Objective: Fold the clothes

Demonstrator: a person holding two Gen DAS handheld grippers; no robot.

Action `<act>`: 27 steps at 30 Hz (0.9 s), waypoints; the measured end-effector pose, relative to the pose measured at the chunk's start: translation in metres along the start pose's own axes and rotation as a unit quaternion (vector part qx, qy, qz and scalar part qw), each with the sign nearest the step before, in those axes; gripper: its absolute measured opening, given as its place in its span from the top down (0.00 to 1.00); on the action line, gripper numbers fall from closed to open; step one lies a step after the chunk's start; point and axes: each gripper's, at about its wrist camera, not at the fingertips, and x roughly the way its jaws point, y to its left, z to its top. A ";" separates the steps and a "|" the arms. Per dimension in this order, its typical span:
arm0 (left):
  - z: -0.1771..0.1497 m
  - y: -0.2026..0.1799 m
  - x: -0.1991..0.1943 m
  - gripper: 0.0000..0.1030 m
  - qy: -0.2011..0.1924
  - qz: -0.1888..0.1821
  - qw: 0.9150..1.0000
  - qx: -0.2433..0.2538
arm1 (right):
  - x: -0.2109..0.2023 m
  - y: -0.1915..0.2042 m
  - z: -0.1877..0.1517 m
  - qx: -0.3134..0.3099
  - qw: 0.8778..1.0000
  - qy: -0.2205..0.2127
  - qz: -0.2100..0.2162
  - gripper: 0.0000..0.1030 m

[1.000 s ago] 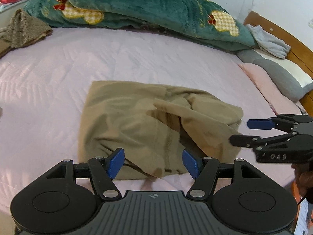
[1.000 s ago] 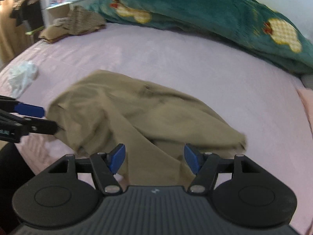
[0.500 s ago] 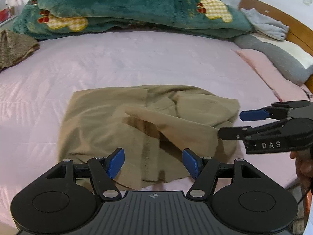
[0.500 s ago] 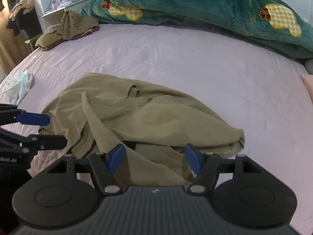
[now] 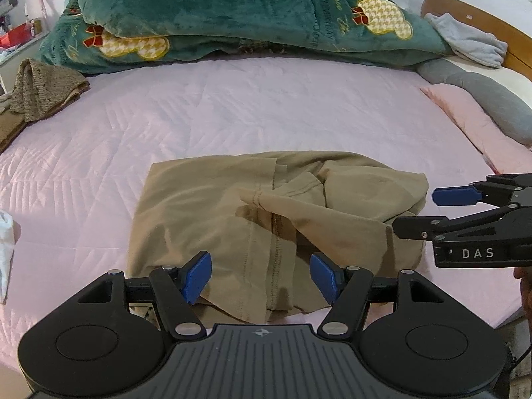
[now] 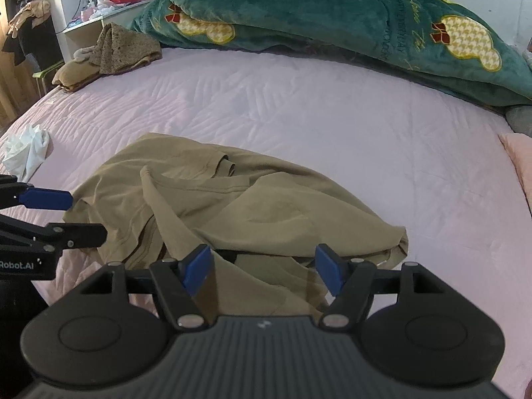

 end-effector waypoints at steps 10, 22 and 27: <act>-0.004 0.007 0.007 0.35 0.013 0.014 1.000 -0.008 | 0.010 -0.002 0.000 0.006 1.000 0.010 -0.011 0.26; -0.005 0.005 0.009 0.35 0.018 0.020 1.000 -0.008 | 0.011 -0.004 0.002 0.015 0.999 0.007 -0.028 0.26; -0.008 0.009 0.011 0.35 0.021 0.024 0.999 -0.012 | 0.013 -0.006 0.000 0.015 1.000 0.007 -0.024 0.26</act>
